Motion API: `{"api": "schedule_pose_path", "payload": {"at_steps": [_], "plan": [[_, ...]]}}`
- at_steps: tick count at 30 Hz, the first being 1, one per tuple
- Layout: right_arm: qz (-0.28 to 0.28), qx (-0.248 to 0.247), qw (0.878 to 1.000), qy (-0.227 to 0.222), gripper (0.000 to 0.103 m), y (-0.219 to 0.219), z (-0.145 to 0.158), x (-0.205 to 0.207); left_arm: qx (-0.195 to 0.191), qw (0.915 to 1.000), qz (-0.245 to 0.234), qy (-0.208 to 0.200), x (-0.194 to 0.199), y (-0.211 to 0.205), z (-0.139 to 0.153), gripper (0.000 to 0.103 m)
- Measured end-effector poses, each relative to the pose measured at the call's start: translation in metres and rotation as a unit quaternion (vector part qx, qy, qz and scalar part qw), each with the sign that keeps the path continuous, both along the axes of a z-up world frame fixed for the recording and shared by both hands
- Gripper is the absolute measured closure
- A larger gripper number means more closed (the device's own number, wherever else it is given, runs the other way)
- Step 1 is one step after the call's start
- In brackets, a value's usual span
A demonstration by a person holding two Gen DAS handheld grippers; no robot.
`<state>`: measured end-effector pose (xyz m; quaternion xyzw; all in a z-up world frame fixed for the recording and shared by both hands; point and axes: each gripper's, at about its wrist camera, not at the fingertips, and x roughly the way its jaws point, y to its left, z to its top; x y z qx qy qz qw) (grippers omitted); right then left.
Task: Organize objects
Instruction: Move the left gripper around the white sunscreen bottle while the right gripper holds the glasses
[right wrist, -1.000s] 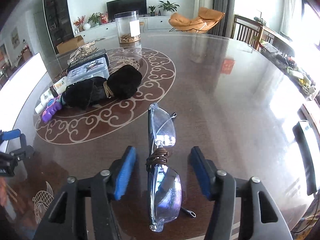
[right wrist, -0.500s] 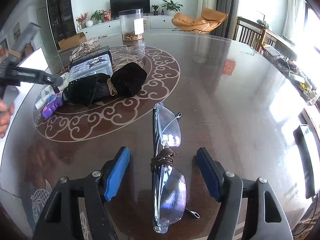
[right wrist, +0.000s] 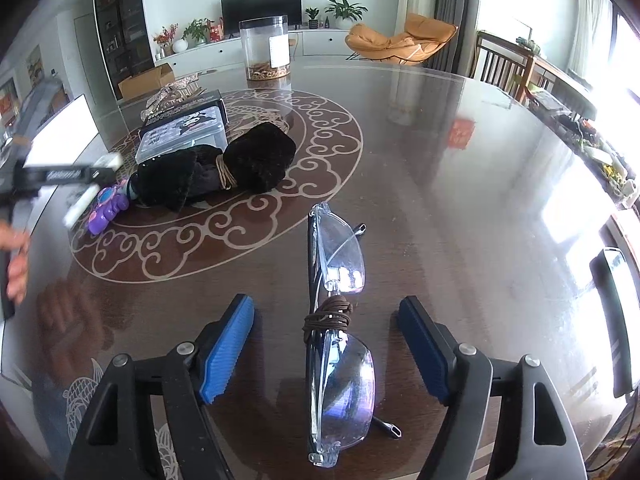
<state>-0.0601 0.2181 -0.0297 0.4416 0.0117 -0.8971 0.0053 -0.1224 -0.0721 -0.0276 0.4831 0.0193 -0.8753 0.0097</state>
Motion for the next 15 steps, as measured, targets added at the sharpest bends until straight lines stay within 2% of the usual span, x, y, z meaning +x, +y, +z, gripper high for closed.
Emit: {"api": "schedule_pose_path", "payload": {"at_steps": [3, 4, 5, 6, 7, 12, 15], "plan": [[0.0, 0.0, 1.0, 0.0, 0.027, 0.0, 0.0, 0.0, 0.004, 1.0, 0.0, 0.007, 0.055, 0.013, -0.001, 0.046], [0.001, 0.0, 1.0, 0.0, 0.027, 0.0, 0.0, 0.0, 0.007, 0.9999, -0.006, 0.009, 0.069, 0.021, -0.004, 0.03], [0.001, 0.0, 1.0, -0.001, 0.026, -0.001, 0.0, 0.0, 0.01, 0.9998, -0.014, 0.008, 0.078, 0.027, -0.006, 0.004], [0.003, 0.001, 1.0, -0.001, 0.025, -0.001, 0.0, 0.0, 0.011, 0.9996, -0.027, 0.001, 0.083, 0.031, -0.011, 0.0], [0.003, 0.001, 1.0, -0.001, 0.025, -0.002, -0.001, 0.0, -0.015, 0.9992, -0.036, 0.004, 0.084, 0.042, -0.015, 0.0], [0.003, 0.002, 1.0, 0.0, 0.025, -0.002, -0.001, 0.001, -0.013, 0.9967, -0.08, -0.003, 0.081, 0.044, -0.018, 0.0], [0.003, 0.004, 1.0, 0.001, 0.025, -0.003, -0.001, 0.001, -0.013, 0.9969, -0.077, 0.0, 0.086, 0.031, -0.016, 0.0]]}}
